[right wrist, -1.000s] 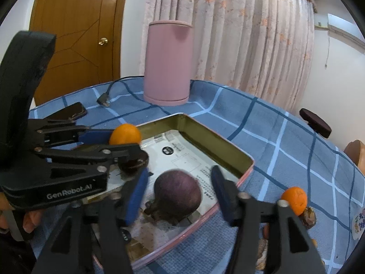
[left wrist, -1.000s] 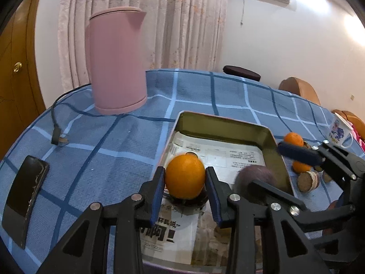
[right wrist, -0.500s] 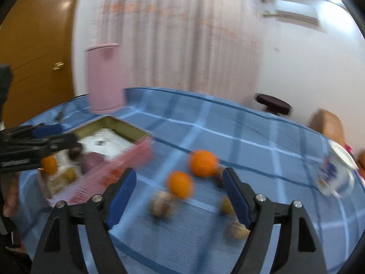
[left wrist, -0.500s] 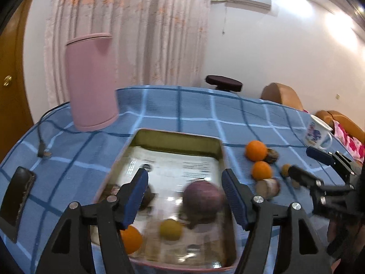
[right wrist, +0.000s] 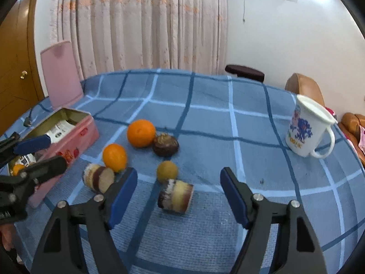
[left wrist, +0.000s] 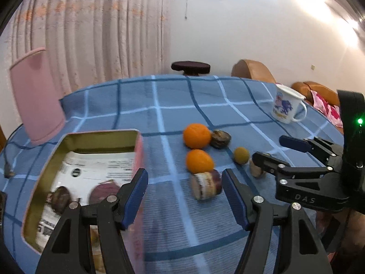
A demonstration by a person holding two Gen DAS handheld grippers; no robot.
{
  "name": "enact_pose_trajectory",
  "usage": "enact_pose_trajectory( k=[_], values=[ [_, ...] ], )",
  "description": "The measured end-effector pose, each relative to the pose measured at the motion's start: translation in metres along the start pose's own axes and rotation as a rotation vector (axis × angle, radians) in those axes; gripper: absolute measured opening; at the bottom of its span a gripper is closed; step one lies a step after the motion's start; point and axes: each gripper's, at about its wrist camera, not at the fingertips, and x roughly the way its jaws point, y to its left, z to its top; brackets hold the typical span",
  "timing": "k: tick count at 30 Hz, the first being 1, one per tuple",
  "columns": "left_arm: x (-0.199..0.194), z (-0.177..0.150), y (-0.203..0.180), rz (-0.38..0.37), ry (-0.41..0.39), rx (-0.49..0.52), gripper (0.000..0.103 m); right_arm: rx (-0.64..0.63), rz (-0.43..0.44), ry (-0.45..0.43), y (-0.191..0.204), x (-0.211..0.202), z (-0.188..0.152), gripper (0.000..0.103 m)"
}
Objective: Organize fruits
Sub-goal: 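Grasp a cut cylindrical root piece with right tool while left tool grasps another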
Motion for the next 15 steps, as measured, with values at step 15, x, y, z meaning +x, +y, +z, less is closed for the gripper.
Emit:
enact_pose_trajectory(
  k=[15],
  values=[
    [0.017, -0.002, -0.018, -0.022, 0.049, 0.048, 0.068, 0.032, 0.076, 0.064, -0.008, 0.008, -0.003, 0.04]
  ],
)
